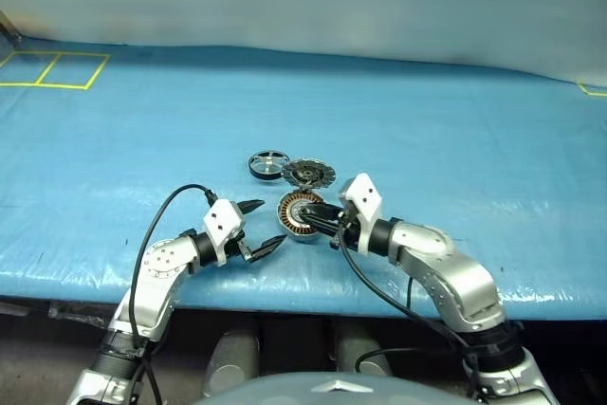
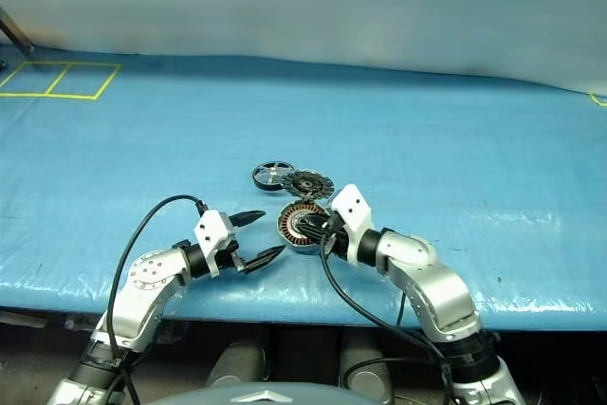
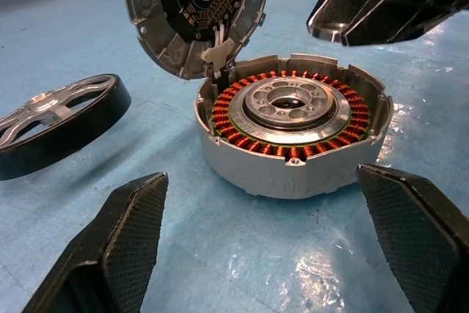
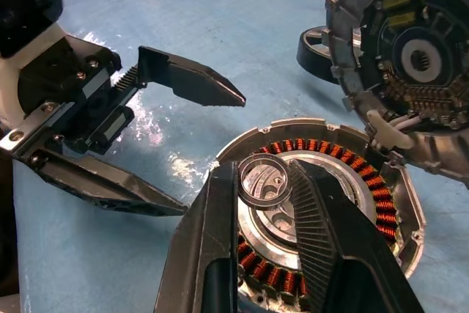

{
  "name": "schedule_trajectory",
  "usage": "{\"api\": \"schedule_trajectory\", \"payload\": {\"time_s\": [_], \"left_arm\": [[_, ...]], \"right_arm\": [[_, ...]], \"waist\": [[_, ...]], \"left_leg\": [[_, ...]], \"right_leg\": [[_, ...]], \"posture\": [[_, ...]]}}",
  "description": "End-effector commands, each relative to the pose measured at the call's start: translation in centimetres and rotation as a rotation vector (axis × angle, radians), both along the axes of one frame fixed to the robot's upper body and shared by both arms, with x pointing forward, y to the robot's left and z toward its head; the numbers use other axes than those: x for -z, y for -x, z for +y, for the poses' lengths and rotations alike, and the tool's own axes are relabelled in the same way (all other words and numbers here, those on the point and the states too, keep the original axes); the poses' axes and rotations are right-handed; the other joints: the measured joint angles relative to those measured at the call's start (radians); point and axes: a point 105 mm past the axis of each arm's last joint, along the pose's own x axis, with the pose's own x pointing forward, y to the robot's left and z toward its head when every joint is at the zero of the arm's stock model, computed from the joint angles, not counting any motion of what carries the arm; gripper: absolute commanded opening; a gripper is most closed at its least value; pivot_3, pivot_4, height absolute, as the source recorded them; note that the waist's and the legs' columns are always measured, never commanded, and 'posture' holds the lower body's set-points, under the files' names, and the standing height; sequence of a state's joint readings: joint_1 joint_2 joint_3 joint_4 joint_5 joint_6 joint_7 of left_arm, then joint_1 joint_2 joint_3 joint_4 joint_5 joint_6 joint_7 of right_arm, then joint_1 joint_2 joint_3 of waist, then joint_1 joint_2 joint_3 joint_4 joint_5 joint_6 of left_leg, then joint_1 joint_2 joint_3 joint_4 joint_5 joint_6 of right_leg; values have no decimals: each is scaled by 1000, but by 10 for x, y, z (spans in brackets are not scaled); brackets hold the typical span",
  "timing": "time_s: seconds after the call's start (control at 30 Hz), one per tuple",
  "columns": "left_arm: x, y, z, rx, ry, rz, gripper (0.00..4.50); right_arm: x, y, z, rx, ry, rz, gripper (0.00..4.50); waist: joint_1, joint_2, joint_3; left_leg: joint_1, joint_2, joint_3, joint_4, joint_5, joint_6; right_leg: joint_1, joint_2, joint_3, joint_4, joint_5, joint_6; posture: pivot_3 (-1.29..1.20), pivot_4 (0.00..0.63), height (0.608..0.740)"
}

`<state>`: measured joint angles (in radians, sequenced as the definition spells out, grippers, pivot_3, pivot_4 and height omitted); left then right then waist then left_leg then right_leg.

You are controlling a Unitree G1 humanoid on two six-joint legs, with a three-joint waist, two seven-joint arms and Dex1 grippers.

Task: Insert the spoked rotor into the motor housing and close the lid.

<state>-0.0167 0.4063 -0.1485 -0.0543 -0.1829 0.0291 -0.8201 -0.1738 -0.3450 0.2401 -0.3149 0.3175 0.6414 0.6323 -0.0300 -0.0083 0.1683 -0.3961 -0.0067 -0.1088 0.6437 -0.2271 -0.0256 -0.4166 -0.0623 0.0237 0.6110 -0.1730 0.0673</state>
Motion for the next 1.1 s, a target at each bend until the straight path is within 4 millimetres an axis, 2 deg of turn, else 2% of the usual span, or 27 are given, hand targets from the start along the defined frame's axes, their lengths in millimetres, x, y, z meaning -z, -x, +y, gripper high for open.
{"api": "schedule_trajectory", "payload": {"time_s": [0.03, 0.37, 1.1], "left_arm": [[-10, 3, 0, 8, 59, -41, 4500], [-10, 10, 7, 5, 90, -26, 4500], [-4, 14, 1, 17, 86, -36, 4500]], "right_arm": [[-9, -9, 6, 2, -8, -57, 699], [-2, -11, 9, -12, 9, -47, 699], [8, -12, 4, -2, 97, -74, 699]], "waist": [[0, 0, 0], [0, 0, 0], [0, 0, 0]], "left_leg": [[0, 0, 0, 0, 0, 0], [0, 0, 0, -1, 0, 0], [0, 0, 0, -1, 0, 0]], "right_leg": [[0, 0, 0, 0, 0, 0], [0, 0, 0, 0, 0, 0], [0, 0, 0, 0, 0, 0]], "posture": [[0, 150, 740], [0, 150, 740], [0, 150, 740]]}}
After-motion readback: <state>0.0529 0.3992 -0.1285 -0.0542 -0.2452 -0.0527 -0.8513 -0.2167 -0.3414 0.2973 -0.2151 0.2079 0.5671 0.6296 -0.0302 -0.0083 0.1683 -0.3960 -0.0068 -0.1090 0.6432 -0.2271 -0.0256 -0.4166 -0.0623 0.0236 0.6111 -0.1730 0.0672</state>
